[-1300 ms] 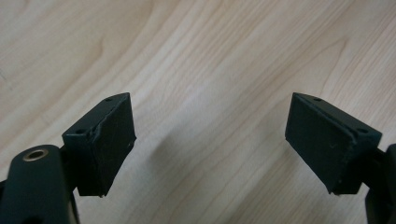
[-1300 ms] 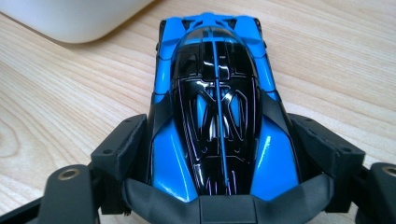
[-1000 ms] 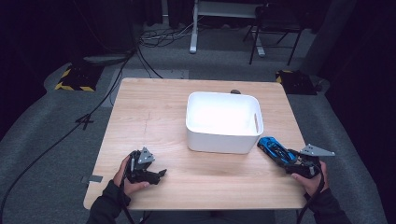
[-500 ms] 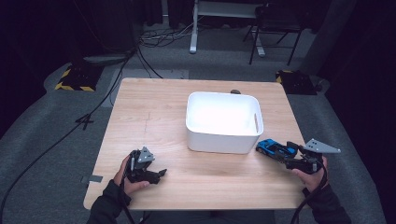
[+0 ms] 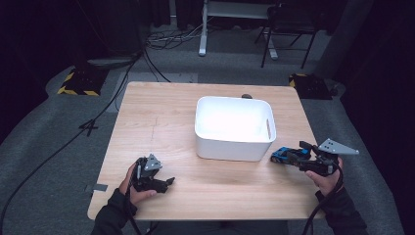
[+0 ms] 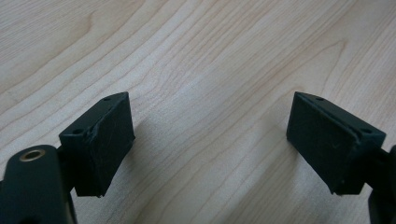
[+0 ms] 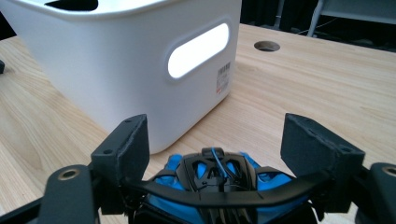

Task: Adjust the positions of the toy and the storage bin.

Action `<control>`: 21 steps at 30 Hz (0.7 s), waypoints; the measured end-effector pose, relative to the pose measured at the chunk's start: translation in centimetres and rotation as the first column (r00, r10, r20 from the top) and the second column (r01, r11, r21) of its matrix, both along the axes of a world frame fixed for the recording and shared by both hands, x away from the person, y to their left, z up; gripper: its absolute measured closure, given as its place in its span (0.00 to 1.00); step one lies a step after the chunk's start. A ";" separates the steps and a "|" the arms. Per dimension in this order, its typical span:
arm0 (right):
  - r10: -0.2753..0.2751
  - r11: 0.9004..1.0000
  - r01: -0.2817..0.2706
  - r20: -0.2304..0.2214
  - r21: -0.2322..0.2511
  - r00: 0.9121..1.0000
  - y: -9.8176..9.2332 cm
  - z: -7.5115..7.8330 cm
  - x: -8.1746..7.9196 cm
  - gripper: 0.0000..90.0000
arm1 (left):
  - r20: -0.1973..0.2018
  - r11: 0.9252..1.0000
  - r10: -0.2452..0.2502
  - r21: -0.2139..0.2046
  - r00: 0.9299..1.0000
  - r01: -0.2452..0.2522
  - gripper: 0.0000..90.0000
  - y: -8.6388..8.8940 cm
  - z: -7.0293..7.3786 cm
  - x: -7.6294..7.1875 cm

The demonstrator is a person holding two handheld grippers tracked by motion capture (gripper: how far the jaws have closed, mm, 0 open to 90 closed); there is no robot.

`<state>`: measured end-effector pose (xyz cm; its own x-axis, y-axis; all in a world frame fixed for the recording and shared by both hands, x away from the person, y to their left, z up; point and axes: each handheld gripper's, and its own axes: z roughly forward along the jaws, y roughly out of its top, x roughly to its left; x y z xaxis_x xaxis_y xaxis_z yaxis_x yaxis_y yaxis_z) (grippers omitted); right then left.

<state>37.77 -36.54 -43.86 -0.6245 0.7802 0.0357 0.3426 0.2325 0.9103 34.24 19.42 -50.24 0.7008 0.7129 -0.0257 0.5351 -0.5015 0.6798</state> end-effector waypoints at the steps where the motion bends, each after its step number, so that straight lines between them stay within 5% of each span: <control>1: 0.005 1.000 -0.005 -0.004 -0.002 1.000 0.0 0.2 0.0 0.27 | 0.000 1.000 0.000 0.000 1.000 0.000 0.17 0.0 0.0 0.0; 21: 0.013 1.000 -0.013 0.000 0.003 1.000 0.5 1.3 0.5 0.27 | -0.002 1.000 0.000 -0.001 1.000 0.000 0.17 0.0 0.0 0.0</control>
<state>38.27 -36.00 -42.55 -0.6347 0.7718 0.0382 0.3396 0.2341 0.9110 34.23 19.42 -50.24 0.7005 0.7132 -0.0276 0.5364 -0.5006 0.6795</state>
